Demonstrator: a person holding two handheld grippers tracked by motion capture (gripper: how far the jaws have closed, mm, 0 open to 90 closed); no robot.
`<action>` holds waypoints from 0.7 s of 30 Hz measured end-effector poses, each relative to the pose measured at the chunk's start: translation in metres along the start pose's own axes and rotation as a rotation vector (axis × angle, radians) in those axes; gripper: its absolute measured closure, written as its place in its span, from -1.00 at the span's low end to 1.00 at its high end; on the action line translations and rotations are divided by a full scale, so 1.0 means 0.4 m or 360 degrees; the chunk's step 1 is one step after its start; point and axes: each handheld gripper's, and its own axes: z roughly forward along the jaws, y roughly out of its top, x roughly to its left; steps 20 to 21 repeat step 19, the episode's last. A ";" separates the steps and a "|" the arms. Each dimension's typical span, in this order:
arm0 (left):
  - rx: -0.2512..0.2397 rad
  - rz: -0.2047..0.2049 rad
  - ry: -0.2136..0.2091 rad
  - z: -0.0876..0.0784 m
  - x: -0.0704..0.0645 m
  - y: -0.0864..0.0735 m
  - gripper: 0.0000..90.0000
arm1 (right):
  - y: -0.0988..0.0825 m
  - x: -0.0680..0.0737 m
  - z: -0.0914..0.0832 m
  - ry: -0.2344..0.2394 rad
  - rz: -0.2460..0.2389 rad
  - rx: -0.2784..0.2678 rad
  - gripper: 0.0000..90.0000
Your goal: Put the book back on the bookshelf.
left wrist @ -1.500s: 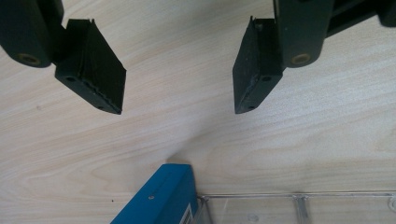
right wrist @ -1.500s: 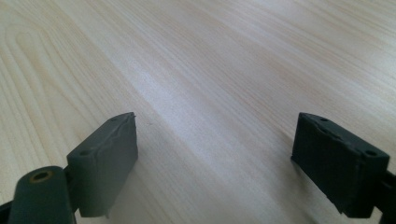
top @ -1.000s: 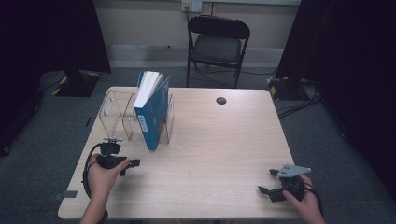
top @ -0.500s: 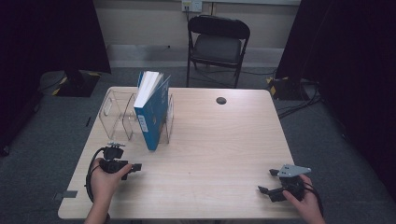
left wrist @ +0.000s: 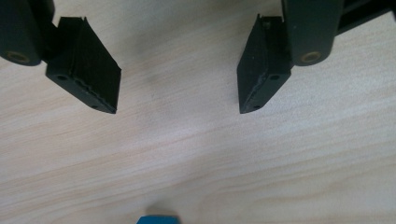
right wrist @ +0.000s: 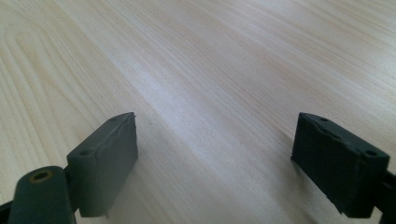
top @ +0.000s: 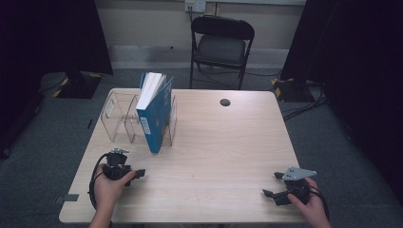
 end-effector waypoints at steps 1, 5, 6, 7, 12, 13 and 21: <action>-0.0018 0.0015 0.0016 0.001 -0.002 -0.002 -0.37 | 0.000 0.000 0.000 -0.0001 0.0000 0.0001 -0.70; -0.0076 0.0080 0.0041 0.008 -0.008 -0.010 -0.41 | 0.000 0.000 0.000 -0.0001 0.0000 0.0001 -0.70; -0.0080 0.0088 0.0043 0.009 -0.009 -0.011 -0.43 | 0.000 0.000 0.000 -0.0001 0.0000 0.0001 -0.70; -0.0087 0.0093 0.0050 0.010 -0.011 -0.012 -0.44 | 0.000 0.000 0.000 -0.0001 -0.0001 0.0000 -0.70; -0.0127 0.0149 0.0096 0.016 -0.018 -0.021 -0.47 | 0.000 0.000 0.000 -0.0001 -0.0001 0.0000 -0.70; -0.0138 0.0165 0.0077 0.017 -0.016 -0.023 -0.49 | 0.000 0.000 0.000 0.0000 -0.0001 -0.0001 -0.70; -0.0151 0.0223 0.0108 0.021 -0.024 -0.030 -0.52 | 0.000 0.000 0.000 0.0000 -0.0001 -0.0001 -0.70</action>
